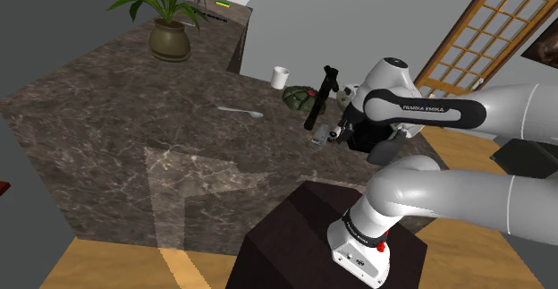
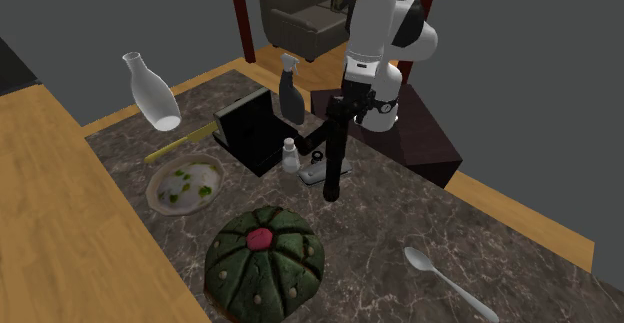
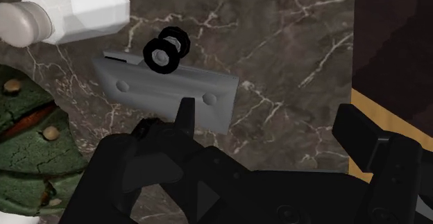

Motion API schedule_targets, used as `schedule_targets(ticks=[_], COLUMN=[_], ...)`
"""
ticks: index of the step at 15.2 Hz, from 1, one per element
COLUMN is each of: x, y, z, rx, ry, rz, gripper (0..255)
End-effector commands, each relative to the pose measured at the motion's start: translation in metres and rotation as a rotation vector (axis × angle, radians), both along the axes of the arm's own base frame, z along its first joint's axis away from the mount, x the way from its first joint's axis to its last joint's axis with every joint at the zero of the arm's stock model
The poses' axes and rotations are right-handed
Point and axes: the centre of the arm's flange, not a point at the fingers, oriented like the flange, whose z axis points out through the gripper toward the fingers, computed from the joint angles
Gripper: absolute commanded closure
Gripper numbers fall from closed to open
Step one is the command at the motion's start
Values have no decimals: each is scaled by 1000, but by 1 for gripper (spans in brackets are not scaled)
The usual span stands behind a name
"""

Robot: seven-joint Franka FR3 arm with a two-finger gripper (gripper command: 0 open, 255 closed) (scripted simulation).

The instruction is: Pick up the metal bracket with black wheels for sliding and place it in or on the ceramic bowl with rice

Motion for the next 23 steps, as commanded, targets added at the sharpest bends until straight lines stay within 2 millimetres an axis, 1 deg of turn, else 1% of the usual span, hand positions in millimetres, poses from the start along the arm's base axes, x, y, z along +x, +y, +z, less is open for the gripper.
schedule_targets(ticks=[1, 4, 11, 12, 21, 22, 23], x=[3, 5, 5, 5, 5, 5, 14], y=[-1, -3, -3, -3, -3, -3, -17], z=[-11, -24, -24, -24, -24, -24, -27], rx=[-1, -1, -1, -1, -1, -1, 18], ry=[-1, -1, -1, -1, -1, -1, 21], rz=[1, 1, 1, 1, 1, 1, -13], gripper=[0, 0, 0, 255, 255, 0, 0])
